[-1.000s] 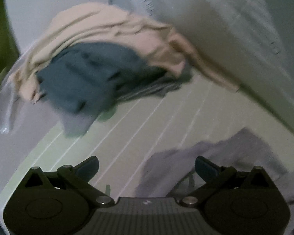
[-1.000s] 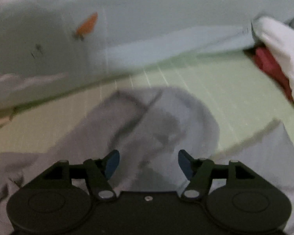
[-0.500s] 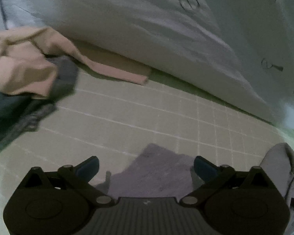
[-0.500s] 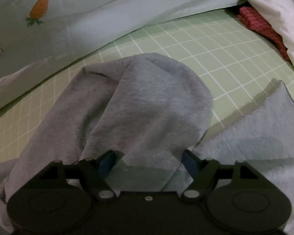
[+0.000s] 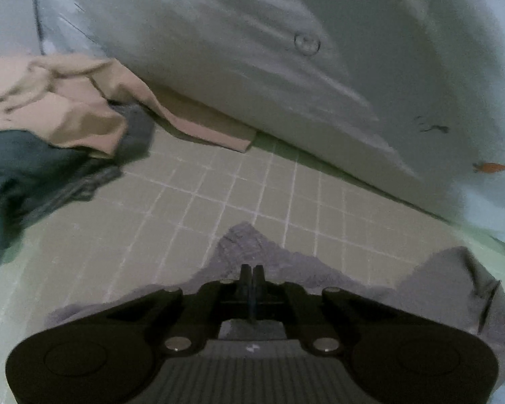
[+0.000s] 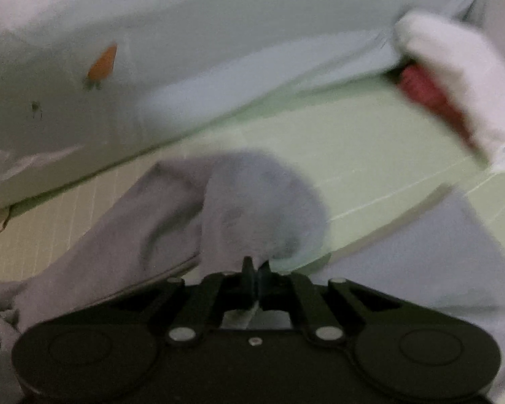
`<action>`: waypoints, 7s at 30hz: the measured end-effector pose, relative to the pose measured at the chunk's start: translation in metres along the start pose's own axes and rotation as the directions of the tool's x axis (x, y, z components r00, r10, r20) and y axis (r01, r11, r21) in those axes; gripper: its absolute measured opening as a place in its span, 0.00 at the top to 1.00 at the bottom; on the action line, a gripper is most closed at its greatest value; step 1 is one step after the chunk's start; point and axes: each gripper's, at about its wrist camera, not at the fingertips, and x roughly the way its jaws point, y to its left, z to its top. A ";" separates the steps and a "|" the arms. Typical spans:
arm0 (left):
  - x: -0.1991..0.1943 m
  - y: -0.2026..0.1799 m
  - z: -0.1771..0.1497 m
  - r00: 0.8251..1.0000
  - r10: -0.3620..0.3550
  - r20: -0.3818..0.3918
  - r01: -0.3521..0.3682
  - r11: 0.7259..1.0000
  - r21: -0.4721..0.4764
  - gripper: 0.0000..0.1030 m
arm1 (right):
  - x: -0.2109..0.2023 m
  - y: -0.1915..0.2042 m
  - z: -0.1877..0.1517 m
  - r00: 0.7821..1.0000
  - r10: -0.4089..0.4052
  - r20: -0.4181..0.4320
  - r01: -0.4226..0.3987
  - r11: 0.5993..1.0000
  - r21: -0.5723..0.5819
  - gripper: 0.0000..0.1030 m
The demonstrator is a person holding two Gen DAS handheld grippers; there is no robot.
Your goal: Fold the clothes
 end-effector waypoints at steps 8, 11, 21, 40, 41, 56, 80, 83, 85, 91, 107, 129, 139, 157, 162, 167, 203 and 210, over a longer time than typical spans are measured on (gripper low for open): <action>-0.046 0.013 -0.094 0.994 0.060 -0.095 -0.067 0.995 -0.070 1.00 | -0.045 -0.096 -0.023 0.980 -0.196 0.028 0.194 0.979 0.060 0.98; -0.048 0.019 -0.129 0.980 0.097 -0.172 -0.115 0.988 -0.103 1.00 | -0.042 -0.124 -0.040 0.973 -0.226 -0.044 0.228 0.972 0.064 0.98; -0.097 0.018 -0.098 0.996 0.087 0.036 -0.080 0.984 -0.162 0.75 | -0.028 -0.119 -0.039 0.976 -0.205 -0.075 0.201 0.978 -0.061 0.97; 0.080 -0.008 0.048 0.971 0.184 -0.155 -0.181 0.983 0.033 0.56 | 0.009 -0.110 -0.012 0.960 -0.264 -0.091 0.268 0.963 0.039 0.93; 0.085 -0.008 0.041 0.967 0.173 -0.186 -0.170 0.985 0.034 0.56 | 0.009 -0.110 -0.013 0.959 -0.265 -0.096 0.269 0.962 0.034 0.93; 0.040 -0.055 -0.054 0.975 0.014 -0.224 0.039 0.972 0.233 0.46 | 0.016 -0.105 -0.018 0.955 -0.263 -0.136 0.264 0.964 -0.012 0.90; -0.010 0.013 0.079 0.909 0.238 0.343 -0.228 0.971 -0.068 0.58 | 0.008 -0.106 -0.012 0.959 -0.281 -0.047 0.281 0.960 0.001 0.93; -0.013 0.024 0.079 0.911 0.238 0.337 -0.215 0.971 -0.104 0.26 | 0.005 -0.103 -0.008 0.958 -0.286 -0.023 0.286 0.958 -0.007 0.92; -0.016 0.035 0.064 0.920 0.249 0.303 -0.223 0.968 -0.117 0.21 | 0.003 -0.102 -0.008 0.957 -0.288 -0.017 0.288 0.958 -0.009 0.90; -0.022 0.088 -0.010 0.933 0.349 0.090 -0.313 0.908 -0.281 0.21 | -0.002 -0.103 -0.014 0.958 -0.285 -0.041 0.287 0.957 0.034 0.66; -0.014 0.127 -0.084 0.974 0.222 -0.056 -0.224 0.873 -0.433 0.87 | -0.033 -0.079 -0.020 0.977 -0.214 -0.011 0.214 0.977 -0.004 0.47; -0.113 0.179 -0.135 0.900 0.436 0.001 -0.389 0.804 -0.450 0.34 | -0.064 -0.056 -0.081 0.992 -0.093 -0.087 0.090 0.995 -0.038 0.26; -0.094 0.082 -0.120 0.929 0.361 0.079 -0.327 0.903 -0.279 0.26 | -0.027 -0.107 -0.048 0.987 0.033 -0.158 -0.024 0.998 0.058 0.98; -0.012 -0.022 -0.053 0.937 0.335 0.096 -0.316 0.933 -0.172 0.25 | -0.039 -0.081 0.191 0.867 -0.077 0.493 0.236 0.934 -0.268 0.98; 0.007 -0.033 -0.052 0.940 0.336 0.056 -0.329 0.939 -0.099 0.25 | 0.024 -0.097 0.154 0.925 -0.234 0.300 0.318 0.909 -0.270 0.90; 0.023 -0.032 -0.044 0.937 0.348 0.021 -0.347 0.937 -0.046 0.24 | 0.058 -0.130 0.103 0.961 -0.277 -0.009 0.272 0.947 -0.172 0.63; 0.106 -0.005 0.095 0.923 0.369 0.108 -0.355 0.926 -0.129 1.00 | 0.075 -0.103 0.106 0.961 -0.275 -0.021 0.272 0.959 -0.085 0.36; 0.078 0.009 0.103 0.898 0.407 0.166 -0.370 0.904 -0.211 0.60 | 0.074 -0.118 0.107 0.969 -0.243 -0.033 0.245 0.969 0.039 0.36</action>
